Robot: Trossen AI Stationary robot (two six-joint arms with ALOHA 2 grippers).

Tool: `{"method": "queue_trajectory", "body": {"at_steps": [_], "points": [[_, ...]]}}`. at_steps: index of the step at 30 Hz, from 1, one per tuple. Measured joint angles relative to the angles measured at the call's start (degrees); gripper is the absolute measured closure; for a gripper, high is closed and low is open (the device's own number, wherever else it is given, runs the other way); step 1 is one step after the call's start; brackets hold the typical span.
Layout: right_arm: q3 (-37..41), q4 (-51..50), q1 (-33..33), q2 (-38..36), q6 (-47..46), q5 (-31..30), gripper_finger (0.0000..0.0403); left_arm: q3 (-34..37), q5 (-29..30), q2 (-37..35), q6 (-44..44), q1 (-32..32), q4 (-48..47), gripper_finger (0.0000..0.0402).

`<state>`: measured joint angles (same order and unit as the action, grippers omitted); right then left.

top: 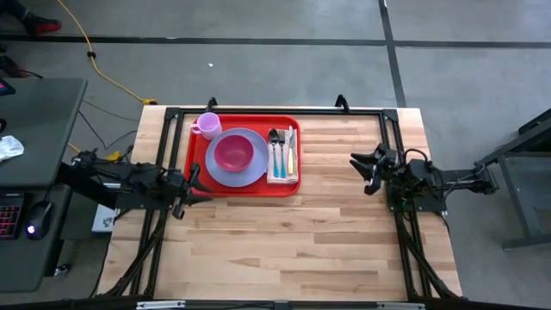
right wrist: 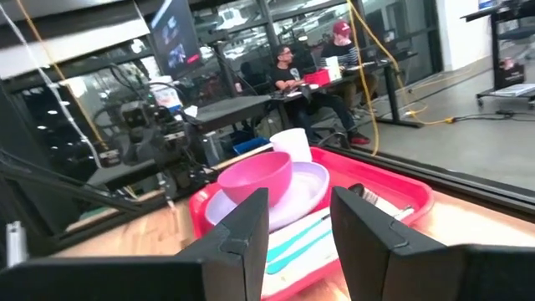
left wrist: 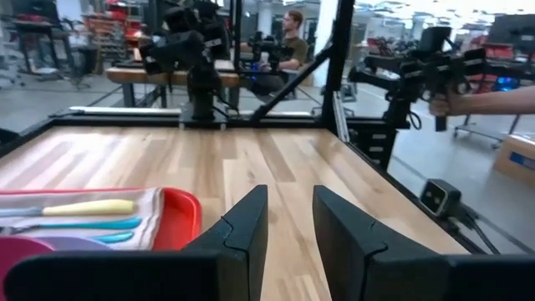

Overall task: Set up tray
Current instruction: Return to Home Position

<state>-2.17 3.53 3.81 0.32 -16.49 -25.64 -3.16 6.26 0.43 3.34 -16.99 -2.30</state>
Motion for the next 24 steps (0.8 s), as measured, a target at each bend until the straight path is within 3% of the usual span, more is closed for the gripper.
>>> {"method": "queue_trajectory", "body": {"at_steps": [4,15,24], "points": [[0.0,-0.9,0.0,0.0,0.4,-1.6,0.0295,0.0,-2.5,0.0,0.1,0.9,-1.1,0.0273],[0.0,-0.7,0.0,0.0,-8.7,1.5,0.0295,-0.2,-2.3,0.0,1.8,0.9,-3.1,0.0273],[0.0,-0.7,0.0,0.0,-9.0,1.9,0.0295,-0.2,-2.3,0.0,1.8,0.9,-3.6,0.0273]]}}
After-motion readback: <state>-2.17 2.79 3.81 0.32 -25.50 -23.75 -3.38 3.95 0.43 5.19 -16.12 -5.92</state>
